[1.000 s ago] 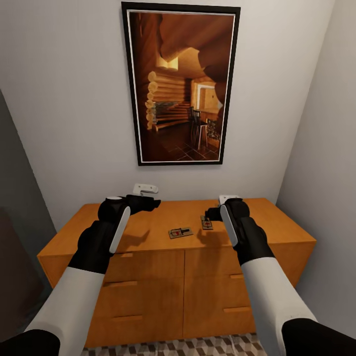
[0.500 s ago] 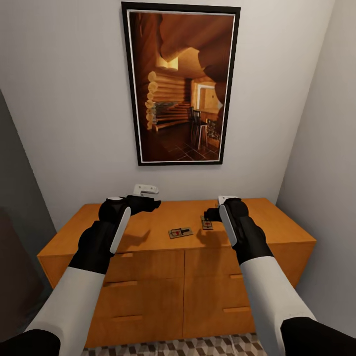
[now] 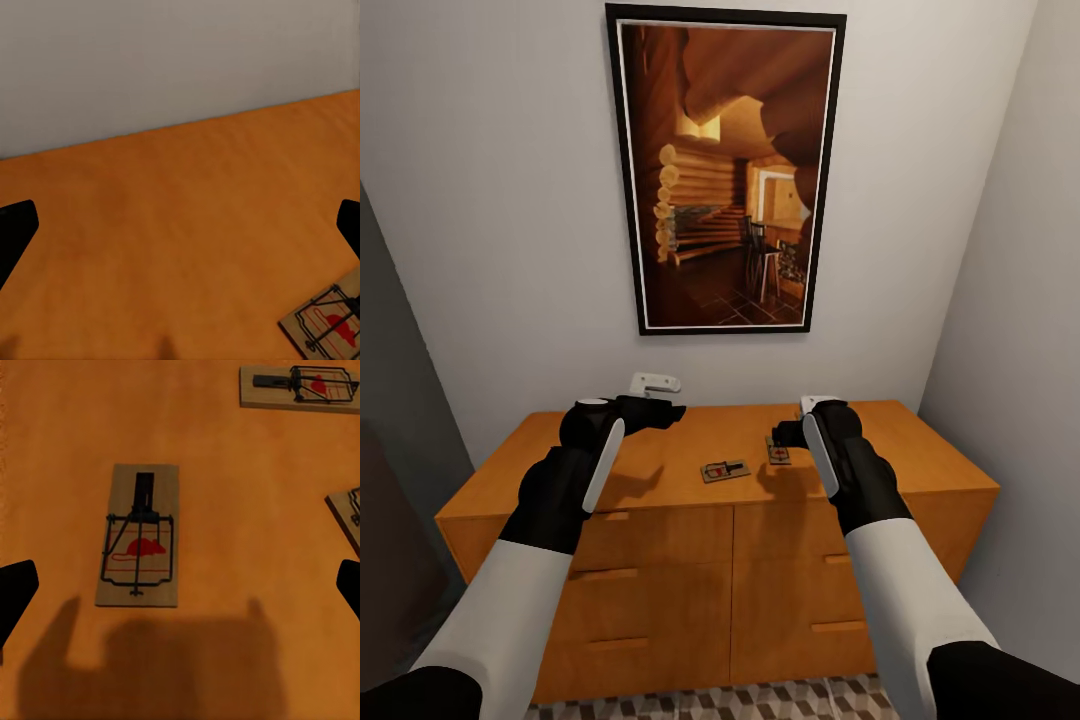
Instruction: Take the four mousetraps from the cabinet in the bathroom and place them on the bathroom floor. Make sure all four end up on the same floor surface, and ensure that at least two of them are either under or directly next to the same bathroom sink.
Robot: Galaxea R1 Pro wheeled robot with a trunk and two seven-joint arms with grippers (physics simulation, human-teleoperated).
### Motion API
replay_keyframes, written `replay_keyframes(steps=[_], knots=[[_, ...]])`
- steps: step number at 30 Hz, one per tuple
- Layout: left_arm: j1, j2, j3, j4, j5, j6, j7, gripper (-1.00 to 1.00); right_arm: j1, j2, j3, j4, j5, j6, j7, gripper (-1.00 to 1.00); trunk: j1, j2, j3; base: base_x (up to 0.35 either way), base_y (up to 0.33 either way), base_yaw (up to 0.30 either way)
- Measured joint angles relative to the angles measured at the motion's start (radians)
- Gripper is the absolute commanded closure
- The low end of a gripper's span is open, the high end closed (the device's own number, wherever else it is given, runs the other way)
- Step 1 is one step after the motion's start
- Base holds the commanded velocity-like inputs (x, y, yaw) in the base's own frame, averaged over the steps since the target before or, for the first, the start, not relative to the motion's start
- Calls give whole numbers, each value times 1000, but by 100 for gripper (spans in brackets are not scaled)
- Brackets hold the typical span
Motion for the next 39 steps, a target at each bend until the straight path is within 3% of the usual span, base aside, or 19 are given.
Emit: replay_keyframes(steps=[13,39], knots=[[0,0,0,12,0,1,-1,-100,0,1,0,0,-1,0,0,-100,0,0,0,103,25,0],[0,0,0,16,-1,1,3,-100,0,1,-1,2,-2,0,0,-100,0,0,0,8,2,0]])
